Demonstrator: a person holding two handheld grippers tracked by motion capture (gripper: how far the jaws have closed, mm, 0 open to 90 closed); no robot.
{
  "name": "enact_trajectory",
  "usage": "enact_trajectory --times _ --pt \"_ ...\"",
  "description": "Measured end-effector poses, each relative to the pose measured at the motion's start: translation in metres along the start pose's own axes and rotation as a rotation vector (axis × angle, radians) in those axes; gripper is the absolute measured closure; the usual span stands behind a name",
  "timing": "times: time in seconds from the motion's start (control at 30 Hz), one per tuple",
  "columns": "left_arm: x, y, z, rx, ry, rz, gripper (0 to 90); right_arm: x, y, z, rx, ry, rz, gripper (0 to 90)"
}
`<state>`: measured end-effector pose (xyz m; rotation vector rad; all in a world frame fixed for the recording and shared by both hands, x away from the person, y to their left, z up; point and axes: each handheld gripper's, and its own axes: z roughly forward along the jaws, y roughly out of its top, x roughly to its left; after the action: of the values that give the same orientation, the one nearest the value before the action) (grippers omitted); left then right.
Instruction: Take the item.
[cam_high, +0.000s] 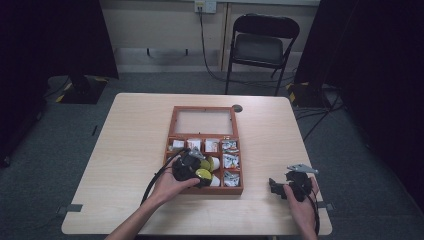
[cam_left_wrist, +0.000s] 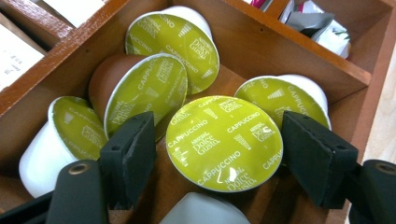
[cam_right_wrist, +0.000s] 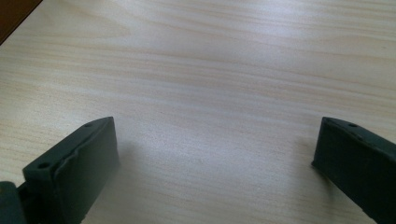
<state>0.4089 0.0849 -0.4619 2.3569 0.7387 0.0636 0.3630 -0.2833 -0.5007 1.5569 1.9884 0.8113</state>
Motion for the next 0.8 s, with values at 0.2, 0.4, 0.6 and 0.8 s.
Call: enact_trajectory --times 0.2,0.4,0.6,0.8 --pt "0.0028 0.0011 0.0016 0.014 -0.024 -0.012 29.3 0.0001 0.0 -0.0001 0.001 0.0 0.002 0.0" --pt "0.0008 0.0017 0.0027 0.037 0.001 0.011 30.8 0.0 0.0 0.0 -0.001 0.0 -0.001 0.0" --pt "-0.0027 0.0015 0.0037 0.062 0.032 0.036 33.5 0.0 0.0 0.0 0.0 0.0 0.0 0.0" --pt "-0.0026 0.0021 0.004 0.069 0.037 0.035 34.2 -0.0001 0.0 0.0001 -0.001 0.0 -0.002 0.0"
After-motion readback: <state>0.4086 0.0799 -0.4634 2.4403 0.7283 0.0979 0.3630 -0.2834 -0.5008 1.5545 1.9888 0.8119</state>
